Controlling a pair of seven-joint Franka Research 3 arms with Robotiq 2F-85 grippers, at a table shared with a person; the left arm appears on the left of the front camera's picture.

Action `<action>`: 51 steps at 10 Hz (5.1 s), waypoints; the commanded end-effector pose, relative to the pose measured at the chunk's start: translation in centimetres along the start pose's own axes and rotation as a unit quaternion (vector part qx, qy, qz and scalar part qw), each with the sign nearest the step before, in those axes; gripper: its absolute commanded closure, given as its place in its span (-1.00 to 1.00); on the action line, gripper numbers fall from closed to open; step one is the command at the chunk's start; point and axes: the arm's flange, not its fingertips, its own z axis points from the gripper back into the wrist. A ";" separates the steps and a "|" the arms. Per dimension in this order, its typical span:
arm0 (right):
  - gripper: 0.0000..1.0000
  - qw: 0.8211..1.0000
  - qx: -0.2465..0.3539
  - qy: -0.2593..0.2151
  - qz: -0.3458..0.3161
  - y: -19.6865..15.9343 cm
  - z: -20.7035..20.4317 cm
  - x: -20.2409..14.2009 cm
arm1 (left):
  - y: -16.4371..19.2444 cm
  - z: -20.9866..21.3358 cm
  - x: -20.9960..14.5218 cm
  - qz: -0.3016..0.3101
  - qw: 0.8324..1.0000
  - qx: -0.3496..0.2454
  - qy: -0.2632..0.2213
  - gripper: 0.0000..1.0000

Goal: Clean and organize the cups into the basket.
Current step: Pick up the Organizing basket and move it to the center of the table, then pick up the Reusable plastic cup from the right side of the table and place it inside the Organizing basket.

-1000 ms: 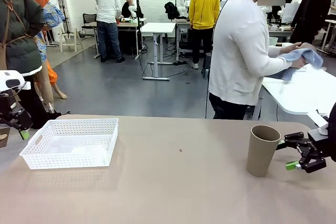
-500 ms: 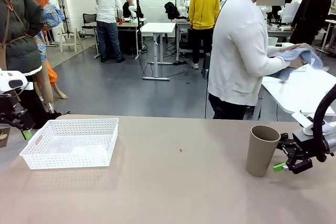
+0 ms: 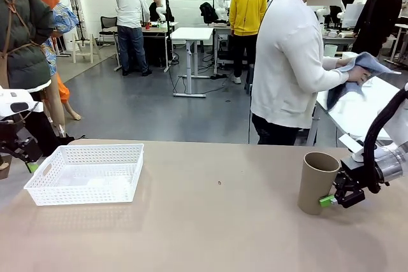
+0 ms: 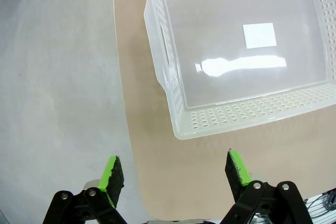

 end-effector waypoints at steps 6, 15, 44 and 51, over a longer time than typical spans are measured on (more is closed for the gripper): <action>-1.00 1.000 0.010 -0.004 -0.021 -1.4 -1.7 0.3 | -0.5 -2.4 0.4 -0.008 1.000 -0.003 0.011 -1.00; -1.00 1.000 0.021 -0.003 -0.015 -1.2 -1.7 -0.1 | -1.5 -6.0 2.6 0.007 1.000 0.001 0.019 -1.00; 0.56 0.995 -0.084 -0.031 -0.042 8.6 4.7 11.7 | -11.6 -3.3 -1.1 0.095 0.994 0.045 0.023 1.00; 0.56 0.991 -0.128 -0.036 -0.005 14.5 9.4 19.3 | -24.3 -1.0 -1.3 0.060 0.997 0.037 0.023 1.00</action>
